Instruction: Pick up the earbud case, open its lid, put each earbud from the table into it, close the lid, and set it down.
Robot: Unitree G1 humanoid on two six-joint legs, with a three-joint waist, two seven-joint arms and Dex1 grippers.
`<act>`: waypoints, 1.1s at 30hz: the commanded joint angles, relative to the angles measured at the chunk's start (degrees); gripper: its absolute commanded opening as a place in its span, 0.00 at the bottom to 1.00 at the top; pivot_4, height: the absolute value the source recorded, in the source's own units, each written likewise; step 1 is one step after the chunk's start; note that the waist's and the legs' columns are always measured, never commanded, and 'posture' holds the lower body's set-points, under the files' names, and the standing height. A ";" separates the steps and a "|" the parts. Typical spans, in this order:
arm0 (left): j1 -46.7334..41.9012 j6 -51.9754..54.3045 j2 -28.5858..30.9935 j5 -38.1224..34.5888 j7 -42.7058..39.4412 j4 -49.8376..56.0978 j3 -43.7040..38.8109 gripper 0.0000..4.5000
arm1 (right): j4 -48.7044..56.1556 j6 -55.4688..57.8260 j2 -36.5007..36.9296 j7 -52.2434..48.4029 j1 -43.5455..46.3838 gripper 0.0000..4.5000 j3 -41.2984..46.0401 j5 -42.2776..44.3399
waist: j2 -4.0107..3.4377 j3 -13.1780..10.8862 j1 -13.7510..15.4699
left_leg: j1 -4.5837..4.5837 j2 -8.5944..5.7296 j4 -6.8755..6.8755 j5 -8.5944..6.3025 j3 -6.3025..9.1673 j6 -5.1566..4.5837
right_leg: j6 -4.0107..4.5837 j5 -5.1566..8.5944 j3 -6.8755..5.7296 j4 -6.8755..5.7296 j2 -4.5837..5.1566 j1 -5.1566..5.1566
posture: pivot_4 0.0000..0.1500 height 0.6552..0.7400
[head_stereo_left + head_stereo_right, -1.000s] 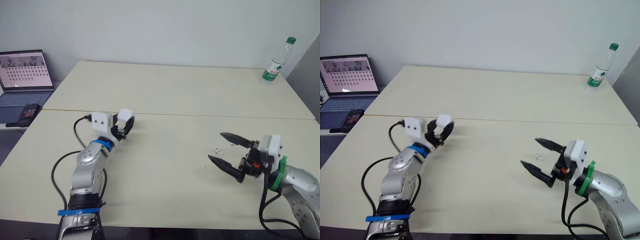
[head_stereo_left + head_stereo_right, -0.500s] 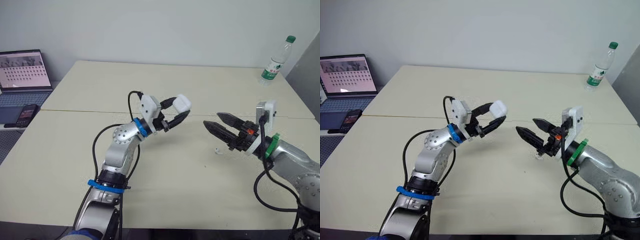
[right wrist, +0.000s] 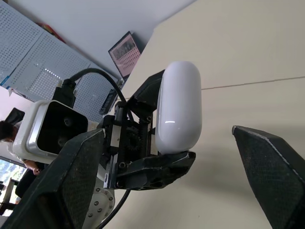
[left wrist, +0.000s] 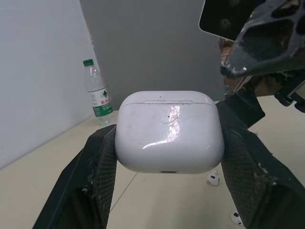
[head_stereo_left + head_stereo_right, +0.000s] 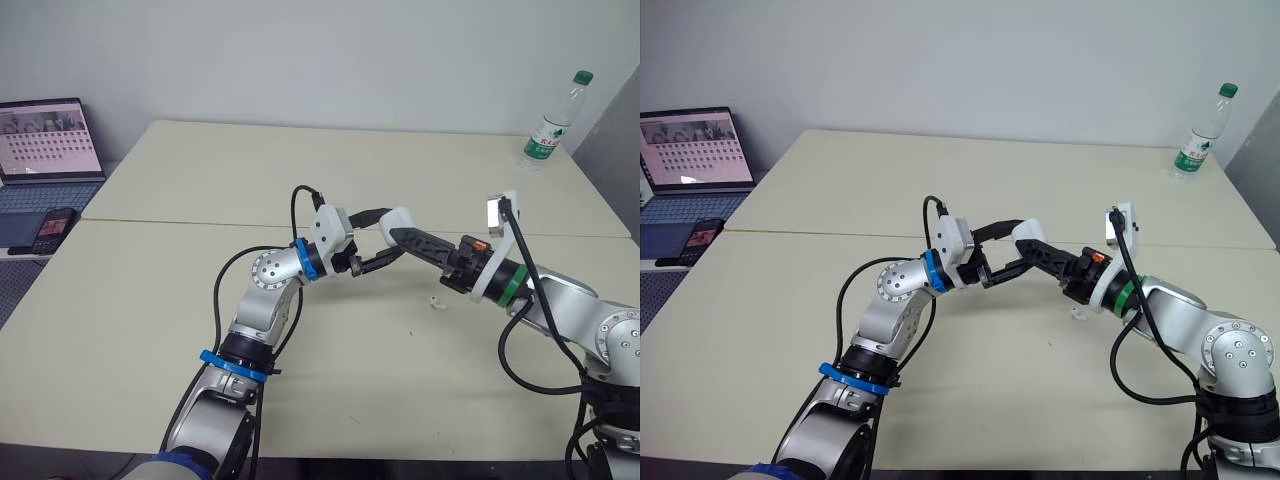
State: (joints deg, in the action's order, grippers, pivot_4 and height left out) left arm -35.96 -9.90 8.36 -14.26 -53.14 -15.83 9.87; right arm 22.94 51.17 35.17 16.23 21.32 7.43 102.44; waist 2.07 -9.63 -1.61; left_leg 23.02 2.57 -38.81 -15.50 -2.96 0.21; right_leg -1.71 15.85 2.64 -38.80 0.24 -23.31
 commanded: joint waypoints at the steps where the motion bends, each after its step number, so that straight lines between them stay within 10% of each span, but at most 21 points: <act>1: -0.71 -1.64 -0.62 0.44 -0.29 1.22 0.76 0.62 | 1.17 -1.92 0.05 0.12 1.23 0.92 0.41 0.58 | 0.00 0.00 0.00 | 0.00 0.00 0.00 0.00 0.00 0.00 | 0.00 0.00 0.00 0.00 0.00 0.00 | 1.00 0.95; 11: -1.03 -2.50 -1.02 1.03 -0.01 -0.33 0.95 0.62 | 1.33 -2.15 -0.11 -0.09 1.60 0.17 -0.31 0.99 | 0.00 0.00 0.01 | 0.00 0.01 0.01 0.00 0.02 0.00 | 0.00 0.00 -0.02 0.03 0.00 0.00 | 1.00 0.95; 17: -0.92 -0.29 -0.89 -0.03 -0.86 -0.06 0.87 0.62 | 1.46 -1.97 0.20 -0.19 1.69 0.17 -0.89 1.96 | 0.00 0.00 0.00 | 0.02 0.01 0.01 0.00 0.03 0.00 | 0.00 0.00 -0.03 0.05 -0.01 0.00 | 1.00 0.95; 22: -0.39 4.43 0.31 -2.80 -2.63 3.27 0.34 0.97 | 0.50 -1.80 1.10 -1.54 2.19 0.17 -0.13 1.29 | -0.01 -0.01 -0.02 | 0.02 0.02 0.01 0.00 0.04 0.00 | -0.01 0.00 -0.04 0.05 -0.01 0.00 | 1.00 0.95; 25: 0.95 9.89 3.70 -5.68 -7.14 7.13 0.65 0.99 | -0.84 -0.48 3.65 -5.14 2.01 0.17 1.26 -0.36 | -0.02 -0.02 -0.04 | 0.03 0.02 0.03 0.00 0.05 0.00 | -0.01 0.00 -0.05 0.07 -0.02 -0.01 | 1.00 0.95; 33: 0.23 33.65 14.61 -15.27 -18.33 13.39 1.23 0.99 | 0.53 5.61 17.45 -38.19 -1.32 0.17 -0.14 -18.05 | -0.13 -0.08 -0.04 | 0.03 0.05 0.06 0.00 0.10 -0.01 | -0.02 0.03 -0.13 0.17 -0.04 -0.02 | 1.00 0.95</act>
State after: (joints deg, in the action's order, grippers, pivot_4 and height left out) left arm -34.22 19.94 22.96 -26.74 -70.08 -5.13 10.93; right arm 20.79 56.62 51.45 -14.88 19.73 7.39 87.60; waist 1.94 -9.71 -1.65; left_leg 23.06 2.62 -38.74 -15.51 -2.85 0.21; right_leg -1.87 15.96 2.51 -38.63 0.20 -23.33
